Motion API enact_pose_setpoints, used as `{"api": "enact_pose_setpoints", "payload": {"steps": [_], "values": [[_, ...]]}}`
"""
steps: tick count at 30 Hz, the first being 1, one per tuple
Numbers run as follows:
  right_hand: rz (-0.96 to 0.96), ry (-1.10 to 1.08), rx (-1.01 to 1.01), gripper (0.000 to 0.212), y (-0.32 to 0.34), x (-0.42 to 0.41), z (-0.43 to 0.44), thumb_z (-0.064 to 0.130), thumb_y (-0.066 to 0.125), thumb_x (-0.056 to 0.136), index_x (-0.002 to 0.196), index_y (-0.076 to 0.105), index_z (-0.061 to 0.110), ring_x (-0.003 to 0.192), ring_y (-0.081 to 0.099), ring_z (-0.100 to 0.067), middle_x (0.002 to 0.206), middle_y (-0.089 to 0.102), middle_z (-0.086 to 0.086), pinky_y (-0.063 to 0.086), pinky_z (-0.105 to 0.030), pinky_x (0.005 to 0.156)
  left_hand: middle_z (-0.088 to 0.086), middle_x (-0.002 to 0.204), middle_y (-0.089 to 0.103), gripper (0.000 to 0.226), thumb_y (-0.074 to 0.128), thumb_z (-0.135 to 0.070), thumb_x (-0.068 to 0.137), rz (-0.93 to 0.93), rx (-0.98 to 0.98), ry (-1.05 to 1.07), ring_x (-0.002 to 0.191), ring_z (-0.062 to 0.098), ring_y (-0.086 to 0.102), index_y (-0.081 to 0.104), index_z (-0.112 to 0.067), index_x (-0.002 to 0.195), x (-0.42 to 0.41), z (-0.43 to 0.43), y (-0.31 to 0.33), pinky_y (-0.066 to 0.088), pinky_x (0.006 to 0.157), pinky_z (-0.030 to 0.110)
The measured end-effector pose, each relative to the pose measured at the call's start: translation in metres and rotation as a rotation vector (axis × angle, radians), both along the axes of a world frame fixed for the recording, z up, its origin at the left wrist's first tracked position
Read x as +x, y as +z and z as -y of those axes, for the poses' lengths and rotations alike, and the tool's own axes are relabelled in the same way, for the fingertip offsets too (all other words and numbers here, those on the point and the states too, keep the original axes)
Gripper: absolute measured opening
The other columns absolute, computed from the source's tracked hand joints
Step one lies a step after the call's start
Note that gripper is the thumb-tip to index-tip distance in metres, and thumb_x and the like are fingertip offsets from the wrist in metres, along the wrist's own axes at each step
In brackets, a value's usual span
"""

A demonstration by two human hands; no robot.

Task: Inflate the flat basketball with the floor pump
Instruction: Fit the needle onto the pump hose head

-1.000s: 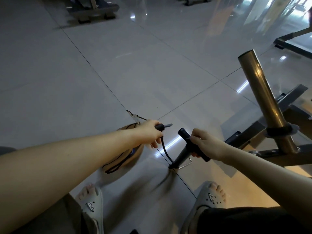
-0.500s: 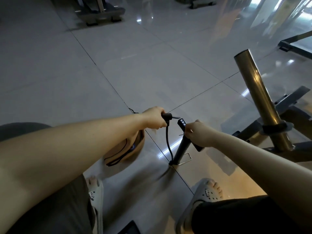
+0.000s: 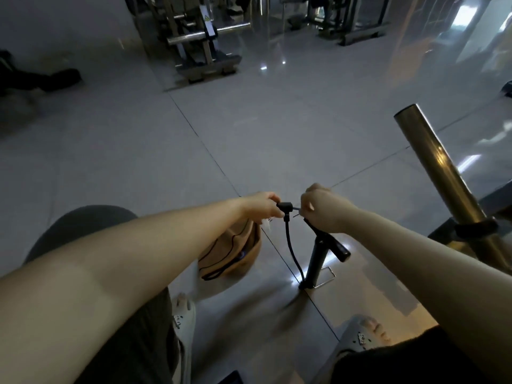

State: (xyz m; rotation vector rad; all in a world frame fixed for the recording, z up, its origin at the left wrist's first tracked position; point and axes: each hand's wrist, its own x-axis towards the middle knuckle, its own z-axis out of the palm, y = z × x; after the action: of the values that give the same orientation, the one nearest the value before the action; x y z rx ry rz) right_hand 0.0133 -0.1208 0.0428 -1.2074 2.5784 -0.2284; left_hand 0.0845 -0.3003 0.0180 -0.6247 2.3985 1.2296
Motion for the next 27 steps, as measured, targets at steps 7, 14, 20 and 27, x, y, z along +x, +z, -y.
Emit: {"api": "enact_pose_setpoints", "payload": {"steps": [7, 14, 20, 27], "values": [[-0.016, 0.101, 0.02, 0.015, 0.005, 0.016, 0.041, 0.026, 0.049, 0.093, 0.081, 0.054, 0.018, 0.073, 0.055, -0.021, 0.096, 0.058, -0.005, 0.04, -0.029, 0.058, 0.022, 0.118, 0.063, 0.032, 0.054, 0.001, 0.095, 0.01, 0.127, 0.142, 0.098, 0.024, 0.057, 0.06, -0.008, 0.125, 0.005, 0.024, -0.016, 0.049, 0.084, 0.035], [0.069, 0.163, 0.011, 0.012, -0.038, 0.004, 0.082, 0.023, 0.048, 0.095, 0.085, 0.053, 0.023, 0.119, 0.057, -0.029, 0.135, 0.048, -0.01, 0.051, -0.043, 0.09, 0.013, 0.099, 0.071, 0.027, 0.052, 0.012, 0.093, 0.024, 0.469, 0.17, 0.102, 0.03, 0.069, 0.066, -0.003, 0.11, -0.008, 0.071, -0.065, 0.052, 0.102, 0.042], [-0.011, 0.105, 0.347, 0.013, -0.081, -0.008, 0.132, 0.023, 0.05, 0.089, 0.077, 0.047, 0.017, 0.072, 0.054, -0.022, 0.087, 0.058, -0.004, 0.038, -0.028, 0.057, 0.018, 0.103, 0.071, 0.016, 0.065, -0.001, 0.09, -0.113, 0.418, 0.392, 0.094, 0.03, 0.07, 0.067, -0.008, 0.105, -0.001, 0.103, -0.132, 0.056, 0.089, 0.046], [0.066, 0.045, 0.451, 0.007, -0.146, 0.014, 0.131, 0.016, 0.05, 0.088, 0.094, 0.053, 0.015, 0.077, 0.058, -0.02, 0.08, 0.052, 0.0, 0.052, -0.032, 0.069, 0.002, 0.121, 0.051, 0.054, 0.077, -0.058, 0.072, -0.031, -0.51, 0.036, 0.109, 0.023, 0.05, 0.052, -0.027, 0.107, 0.05, 0.082, -0.211, 0.05, 0.09, 0.043]]}}
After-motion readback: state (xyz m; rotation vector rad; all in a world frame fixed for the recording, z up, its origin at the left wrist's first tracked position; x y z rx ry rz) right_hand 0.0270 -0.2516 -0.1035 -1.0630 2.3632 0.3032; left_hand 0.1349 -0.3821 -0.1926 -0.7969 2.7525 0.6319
